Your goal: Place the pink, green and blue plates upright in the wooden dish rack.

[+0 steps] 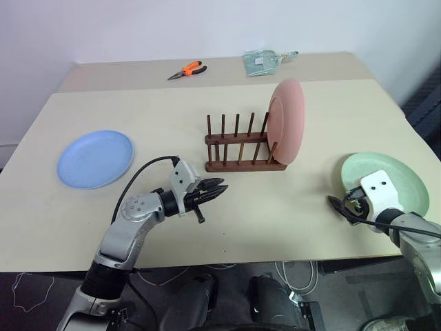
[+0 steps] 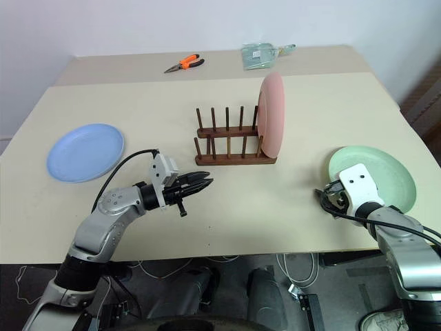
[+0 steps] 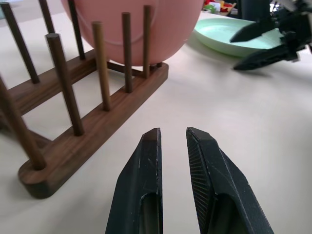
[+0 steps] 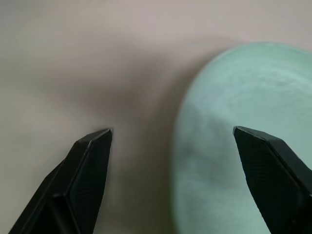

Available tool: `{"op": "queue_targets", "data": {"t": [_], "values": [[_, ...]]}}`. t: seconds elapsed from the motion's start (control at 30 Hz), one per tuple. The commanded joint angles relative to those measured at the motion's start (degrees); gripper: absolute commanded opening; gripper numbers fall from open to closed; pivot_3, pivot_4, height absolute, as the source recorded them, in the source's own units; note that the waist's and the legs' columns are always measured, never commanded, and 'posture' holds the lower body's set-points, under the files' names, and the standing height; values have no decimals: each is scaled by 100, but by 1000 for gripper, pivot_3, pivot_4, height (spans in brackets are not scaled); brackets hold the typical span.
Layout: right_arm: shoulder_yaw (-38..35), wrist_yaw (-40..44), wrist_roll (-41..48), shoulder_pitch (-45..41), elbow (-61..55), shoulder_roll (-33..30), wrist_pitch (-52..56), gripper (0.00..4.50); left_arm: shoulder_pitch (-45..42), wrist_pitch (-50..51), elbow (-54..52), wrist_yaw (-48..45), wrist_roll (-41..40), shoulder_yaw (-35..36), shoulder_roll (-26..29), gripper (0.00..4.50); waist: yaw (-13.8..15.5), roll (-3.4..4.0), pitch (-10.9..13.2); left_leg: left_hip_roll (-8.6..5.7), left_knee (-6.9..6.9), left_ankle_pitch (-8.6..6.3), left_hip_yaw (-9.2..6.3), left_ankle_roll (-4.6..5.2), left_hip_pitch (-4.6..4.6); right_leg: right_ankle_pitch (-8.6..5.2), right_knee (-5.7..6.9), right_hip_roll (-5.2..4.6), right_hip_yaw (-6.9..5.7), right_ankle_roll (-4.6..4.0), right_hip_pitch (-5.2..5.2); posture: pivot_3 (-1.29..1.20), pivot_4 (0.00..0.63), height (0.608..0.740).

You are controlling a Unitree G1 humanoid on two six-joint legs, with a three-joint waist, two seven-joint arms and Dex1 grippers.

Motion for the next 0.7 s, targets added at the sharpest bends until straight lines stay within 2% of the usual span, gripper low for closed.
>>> {"op": "queue_targets", "data": {"t": [0.03, 0.17, 0.37, 0.43, 0.53, 0.63, 0.7], "values": [[-39, -87, -238, -59, 132, 52, -16, 2189, 8, -22, -229, -8, -78, 14, 14, 776, 5, -1, 0, 0, 0, 0, 0, 0, 0, 0, -1, 0, 0, 0, 1, 0, 150, 740], [-81, -52, -254, -153, 91, 128, 6, 63, 40, -43, -230, -8, -75, 13, 25, 776, -1, -2, 0, 0, -2, 0, -1, 1, 0, 0, -5, 0, 0, 0, 1, 0, 150, 740], [-510, -87, -190, -939, -287, 118, -375, 20, 65, -187, -100, 86, -3, 138, 53, 776, -21, 6, 3, 0, -1, 0, 0, 0, 1, 2, -5, 3, 1, -3, 0, 0, 150, 740], [-737, -79, 170, -1603, -545, 229, -484, 20, 50, -305, 15, 166, 63, 228, 77, 776, -30, 9, 7, 0, -2, 0, 1, 0, 0, 3, -5, 2, 2, -2, -1, 0, 150, 740], [-1084, -78, 1191, -2732, -1030, 587, -303, 20, 13, -558, 195, 282, 159, 360, 89, 776, -37, 16, 10, 3, -5, 1, 1, -1, 0, 4, -4, 4, 2, -2, -5, 0, 150, 740], [-1556, -401, 2865, -3874, -1347, 1042, 155, 20, -93, -806, 413, 502, 256, 545, 51, 776, 14, 7, 11, 6, -13, 1, -12, -2, -1, 3, -5, 5, -8, -2, -4, 0, 150, 740], [-1722, -650, 4049, -4278, -1498, 1229, 456, 20, -134, -961, 525, 643, 325, 648, 30, 776, 23, 3, 11, 4, -7, 2, -22, -4, -8, 4, -11, 3, -17, -3, 0, 0, 150, 740]]}}
